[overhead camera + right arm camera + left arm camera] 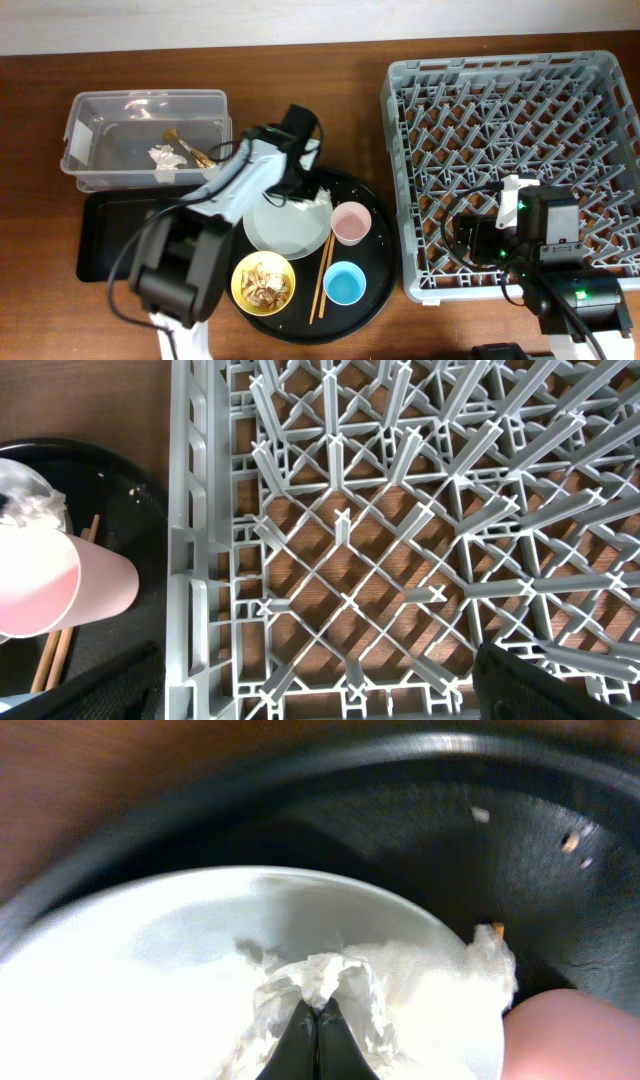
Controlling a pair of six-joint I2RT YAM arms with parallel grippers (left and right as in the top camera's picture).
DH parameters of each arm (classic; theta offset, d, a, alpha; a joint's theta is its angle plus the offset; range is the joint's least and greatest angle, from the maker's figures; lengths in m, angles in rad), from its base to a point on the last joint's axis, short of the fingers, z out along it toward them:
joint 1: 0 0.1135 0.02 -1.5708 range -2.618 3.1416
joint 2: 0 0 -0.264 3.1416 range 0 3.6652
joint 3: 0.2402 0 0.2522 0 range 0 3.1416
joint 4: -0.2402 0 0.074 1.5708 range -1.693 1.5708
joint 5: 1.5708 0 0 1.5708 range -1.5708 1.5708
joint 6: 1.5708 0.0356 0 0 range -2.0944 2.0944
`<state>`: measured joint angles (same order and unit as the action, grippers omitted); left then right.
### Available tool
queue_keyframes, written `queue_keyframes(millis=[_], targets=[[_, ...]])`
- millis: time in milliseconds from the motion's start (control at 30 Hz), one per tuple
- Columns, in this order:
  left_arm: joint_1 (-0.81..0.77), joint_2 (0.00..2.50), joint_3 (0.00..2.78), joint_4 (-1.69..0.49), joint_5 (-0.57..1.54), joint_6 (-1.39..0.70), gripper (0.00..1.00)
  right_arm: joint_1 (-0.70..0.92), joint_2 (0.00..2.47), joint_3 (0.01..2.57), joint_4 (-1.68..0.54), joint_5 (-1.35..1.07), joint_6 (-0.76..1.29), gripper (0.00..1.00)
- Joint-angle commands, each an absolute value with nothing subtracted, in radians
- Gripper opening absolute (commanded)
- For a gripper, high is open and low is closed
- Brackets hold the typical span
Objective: Sort waste into correct bins and load items into the dishwasher rack
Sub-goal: 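Grasp the white tissue on the plate and drop it into the clear bin, then reach the left gripper to the yellow bowl and grasp its rim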
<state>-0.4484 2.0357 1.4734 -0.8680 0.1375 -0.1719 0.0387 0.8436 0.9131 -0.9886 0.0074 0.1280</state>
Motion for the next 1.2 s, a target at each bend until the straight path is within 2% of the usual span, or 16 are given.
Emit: queue_keyframes(millis=[0, 100, 233, 267, 333, 367, 400, 533, 633, 767, 933, 1100, 1167], targets=[[-0.332, 1.834, 1.505, -0.866, 0.065, -0.163, 0.0, 0.032, 0.844, 0.931, -0.989, 0.009, 0.132, 0.99], [-0.182, 1.719, 1.505, -0.839, -0.051, -0.163, 0.0, 0.032, 0.844, 0.931, -0.989, 0.009, 0.132, 0.99], [0.002, 1.696, 1.504, -0.801, -0.049, -0.163, 0.04, 0.032, 0.844, 0.931, -0.992, 0.009, 0.132, 0.98], [0.035, 1.696, 1.504, -0.801, -0.049, -0.163, 0.16, 0.032, 0.844, 0.931, -0.991, 0.009, 0.132, 0.99], [0.076, 1.695, 1.504, -0.805, -0.042, -0.163, 0.54, 0.032, 0.844, 0.931, -0.991, 0.009, 0.132, 0.99], [0.078, 1.695, 1.504, -0.816, -0.041, -0.162, 0.66, 0.032, 0.844, 0.931, -0.991, 0.009, 0.132, 0.99], [0.076, 1.693, 1.504, -0.826, -0.041, -0.163, 0.71, 0.032, 0.844, 0.931, -0.991, 0.009, 0.132, 0.99], [0.054, 1.652, 1.504, -0.974, 0.049, -0.163, 0.71, 0.032, 0.844, 0.931, -0.991, 0.009, 0.132, 0.99], [-0.009, 1.621, 1.504, -1.157, 0.065, -0.186, 0.71, 0.032, 0.844, 0.931, -0.991, 0.009, 0.132, 0.99], [-0.126, 1.621, 1.491, -1.282, 0.068, -0.245, 0.72, 0.032, 0.844, 0.931, -0.991, 0.009, 0.132, 0.99], [-0.353, 1.621, 1.366, -1.279, 0.068, -0.342, 0.72, 0.032, 0.844, 0.931, -0.992, 0.009, 0.132, 0.99], [-0.54, 1.621, 1.169, -1.147, 0.138, -0.361, 0.7, 0.032, 0.844, 0.931, -0.993, 0.008, 0.133, 0.99], [-0.587, 1.621, 1.087, -1.076, 0.138, -0.391, 0.66, 0.032, 0.844, 0.931, -0.997, 0.006, 0.133, 0.99]])
